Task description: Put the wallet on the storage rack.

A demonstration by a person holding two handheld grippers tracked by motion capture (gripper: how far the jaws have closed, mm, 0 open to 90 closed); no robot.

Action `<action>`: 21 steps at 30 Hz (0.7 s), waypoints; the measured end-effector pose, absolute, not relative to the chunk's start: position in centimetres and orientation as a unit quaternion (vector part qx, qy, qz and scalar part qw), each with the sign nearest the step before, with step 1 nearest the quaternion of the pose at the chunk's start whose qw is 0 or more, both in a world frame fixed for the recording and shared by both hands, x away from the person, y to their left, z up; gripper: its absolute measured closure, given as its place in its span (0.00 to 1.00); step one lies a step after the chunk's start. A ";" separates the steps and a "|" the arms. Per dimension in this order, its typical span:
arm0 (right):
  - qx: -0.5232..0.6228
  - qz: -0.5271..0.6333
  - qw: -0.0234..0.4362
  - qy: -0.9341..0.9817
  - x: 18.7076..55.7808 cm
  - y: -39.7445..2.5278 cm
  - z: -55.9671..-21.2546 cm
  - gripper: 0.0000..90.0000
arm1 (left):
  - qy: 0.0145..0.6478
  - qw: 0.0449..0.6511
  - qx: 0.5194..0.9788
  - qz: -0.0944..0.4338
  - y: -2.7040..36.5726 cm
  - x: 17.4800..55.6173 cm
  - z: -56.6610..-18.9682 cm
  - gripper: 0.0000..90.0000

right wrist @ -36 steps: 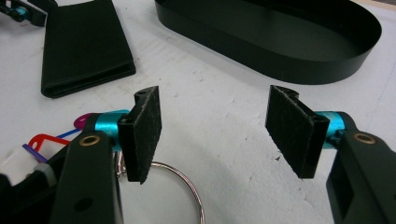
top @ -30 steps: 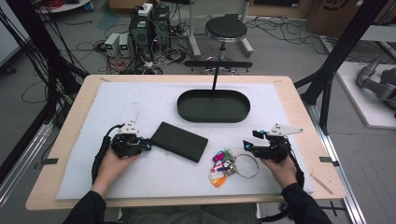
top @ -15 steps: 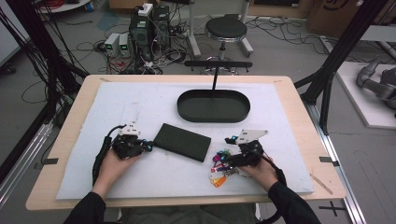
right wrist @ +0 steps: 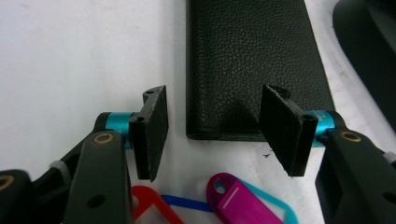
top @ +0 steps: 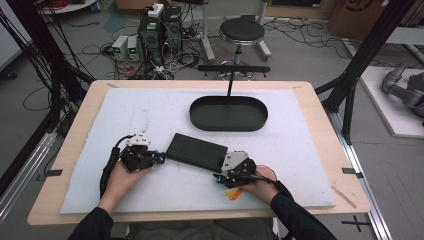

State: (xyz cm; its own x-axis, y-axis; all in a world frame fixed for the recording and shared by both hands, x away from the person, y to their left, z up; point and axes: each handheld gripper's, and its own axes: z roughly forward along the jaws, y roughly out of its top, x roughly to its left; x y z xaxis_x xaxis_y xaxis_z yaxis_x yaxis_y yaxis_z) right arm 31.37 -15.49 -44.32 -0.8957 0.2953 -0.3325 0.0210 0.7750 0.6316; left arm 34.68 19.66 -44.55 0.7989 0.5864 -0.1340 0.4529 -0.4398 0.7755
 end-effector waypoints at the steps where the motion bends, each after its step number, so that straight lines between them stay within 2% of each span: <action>1: 0.083 0.317 0.221 0.919 31.3 -15.5 -44.3 0.56 | 0.308 0.433 0.843 0.077 19.7 34.7 -44.6 0.94; 6: 0.068 0.307 0.231 0.921 31.4 -15.4 -44.2 0.63 | 0.311 0.438 0.840 0.074 19.7 34.6 -44.6 0.94; 7: 0.067 0.306 0.234 0.921 31.4 -15.4 -44.1 0.69 | 0.312 0.438 0.840 0.074 19.7 34.5 -44.6 0.94; 10: 0.068 0.310 0.227 0.921 31.5 -15.6 -43.9 0.75 | 0.311 0.442 0.838 0.075 19.7 34.4 -44.5 0.94; 13: 0.088 0.342 0.208 0.912 31.8 -16.4 -43.1 0.85 | 0.308 0.458 0.830 0.077 19.8 34.2 -44.2 0.94; 19: 0.123 0.413 0.155 0.889 32.9 -18.6 -41.3 0.88 | 0.287 0.496 0.814 0.089 19.7 33.6 -43.1 0.94; 21: 0.138 0.438 0.125 0.880 33.4 -19.5 -40.9 0.89 | 0.276 0.509 0.809 0.095 19.5 33.3 -42.6 0.94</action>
